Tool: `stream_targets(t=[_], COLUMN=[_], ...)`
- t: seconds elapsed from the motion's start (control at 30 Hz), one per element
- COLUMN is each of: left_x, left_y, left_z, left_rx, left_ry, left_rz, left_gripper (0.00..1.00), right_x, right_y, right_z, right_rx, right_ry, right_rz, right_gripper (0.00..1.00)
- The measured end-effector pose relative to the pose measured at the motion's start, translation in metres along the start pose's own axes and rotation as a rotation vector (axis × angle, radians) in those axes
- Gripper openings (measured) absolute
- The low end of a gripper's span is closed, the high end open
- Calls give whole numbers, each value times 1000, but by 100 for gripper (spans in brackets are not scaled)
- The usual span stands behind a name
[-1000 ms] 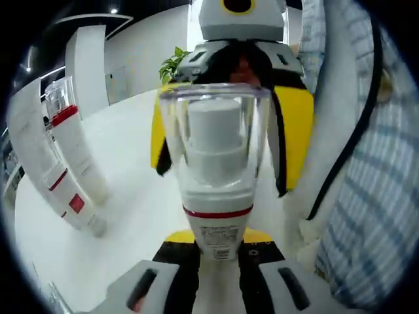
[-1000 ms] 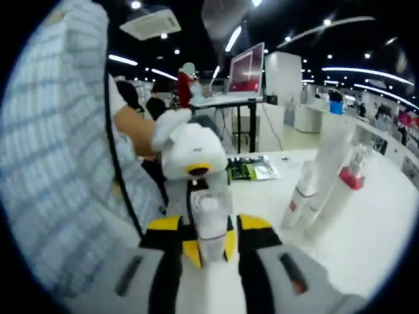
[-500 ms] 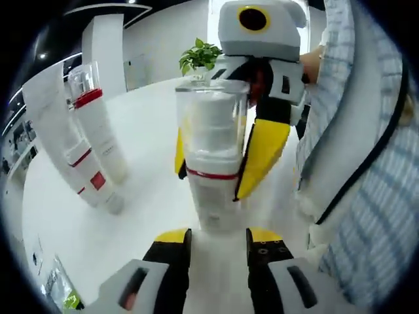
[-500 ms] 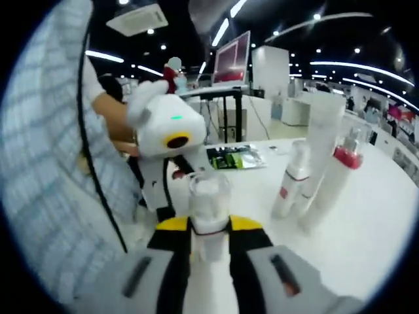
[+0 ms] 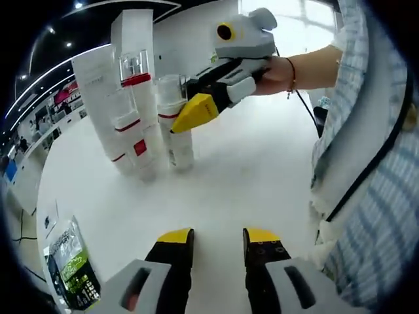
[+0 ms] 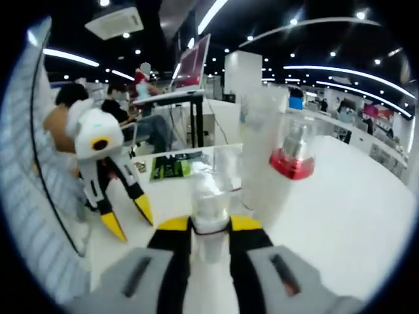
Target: Arrange the skincare products in the storage area until every visible bottle or jar stands upright without overlapping.
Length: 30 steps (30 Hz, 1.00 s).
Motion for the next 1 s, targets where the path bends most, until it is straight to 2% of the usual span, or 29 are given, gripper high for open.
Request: stream_targets(t=[0.13,0.3,0.43,0.53,0.67,0.77,0.83,1.0], left_x=[-2,-1,11,17,26,37,43,57], left_y=[3,5,6,4,1,-4,-7,-13], left_z=[-3,-9,-24,-34,-50,-67,-74,-84], left_rx=[12,23,42,59,103,131,137,131], left_ry=[20,41,80,80,65,71,69,23], left_rz=[16,33,116,131,132,145,148,153], left_gripper=[30,30,30,30,27,25,21,21], right_x=[4,6,4,0,-7,-19,-22,-24], right_y=[-8,-8,-4,1,6,2,-1,-4], right_z=[9,10,13,16,14,8,6,6], right_rx=[-32,-57,-88,-109,-129,-138,-141,-161], right_ry=[-7,18,5,2,-53,-78,-74,-70], right_rz=[-9,-28,-39,-57,-73,-129,-155,-174], right_gripper=[20,21,24,24,24,21,20,18])
Point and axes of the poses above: the point that each gripper's makers call its tool centre point, and the gripper's own axes: y roughly backward along the fingers, z roughly to its right, x roughly out of its top, the point moved 6 cm from there along y, roughly backward along the fingers, and after that the axes turned 12 degrees about -x, right-handed, at the moved point
